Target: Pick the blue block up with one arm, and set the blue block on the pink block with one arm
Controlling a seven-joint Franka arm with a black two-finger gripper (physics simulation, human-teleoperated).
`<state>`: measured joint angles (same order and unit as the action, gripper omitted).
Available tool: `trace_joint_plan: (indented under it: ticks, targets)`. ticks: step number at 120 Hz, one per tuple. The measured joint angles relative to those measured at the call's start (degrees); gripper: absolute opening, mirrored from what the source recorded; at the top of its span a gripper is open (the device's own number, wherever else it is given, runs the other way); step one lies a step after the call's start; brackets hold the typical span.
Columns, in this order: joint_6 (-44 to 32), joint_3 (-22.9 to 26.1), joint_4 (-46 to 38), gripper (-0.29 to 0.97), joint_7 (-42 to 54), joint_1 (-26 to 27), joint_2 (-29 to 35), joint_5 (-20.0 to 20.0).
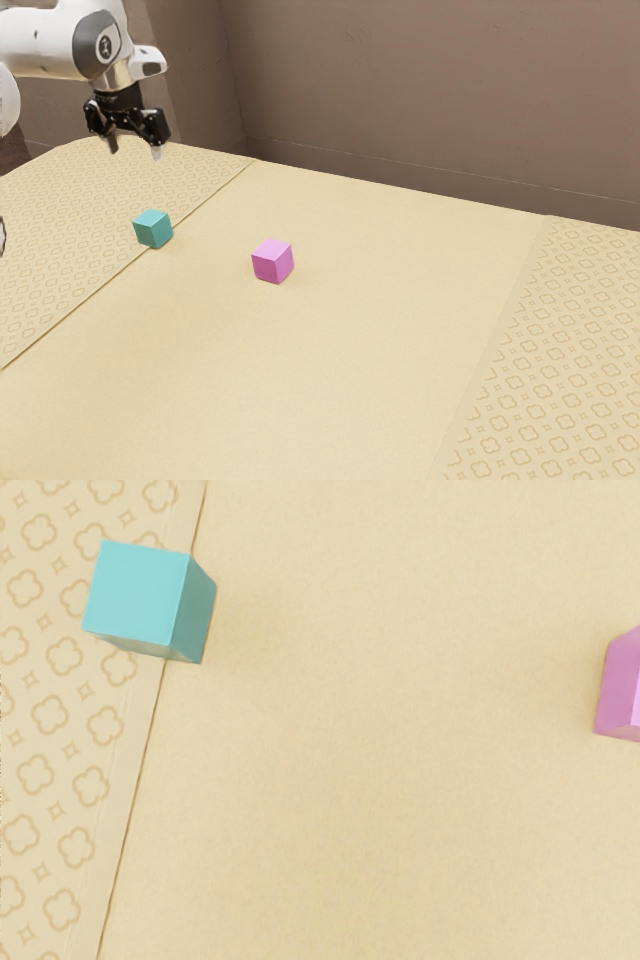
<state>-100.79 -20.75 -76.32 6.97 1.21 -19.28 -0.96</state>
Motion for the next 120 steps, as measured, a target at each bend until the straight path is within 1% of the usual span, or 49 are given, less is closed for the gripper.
trace_joint_plan:
  ticks: [8, 20, 33, 46, 59, 88, 102, 120]
  targets:
    - [-1.5, 0.1, 2.3, 0.68, 2.0, -2.7, -3.5, -1.7]
    - [-2.8, 0.8, 7.9, 0.68, 5.0, -7.1, -9.6, -3.9]
    - [-3.7, 3.2, 12.0, 0.68, 9.1, -11.5, -14.3, -5.4]
    - [-5.1, 3.9, 12.8, 0.68, 13.6, -13.2, -17.0, -6.0]
    - [-6.4, 5.9, 14.5, 0.68, 17.7, -15.6, -20.7, -6.2]
    - [-8.8, 6.8, 14.8, 0.68, 25.5, -17.4, -25.0, -7.2]
    - [-9.1, 7.6, 19.7, 0.68, 28.2, -19.3, -28.9, -8.3]
    - [-8.7, 12.4, 28.9, 0.68, 31.1, -24.3, -34.7, -8.4]
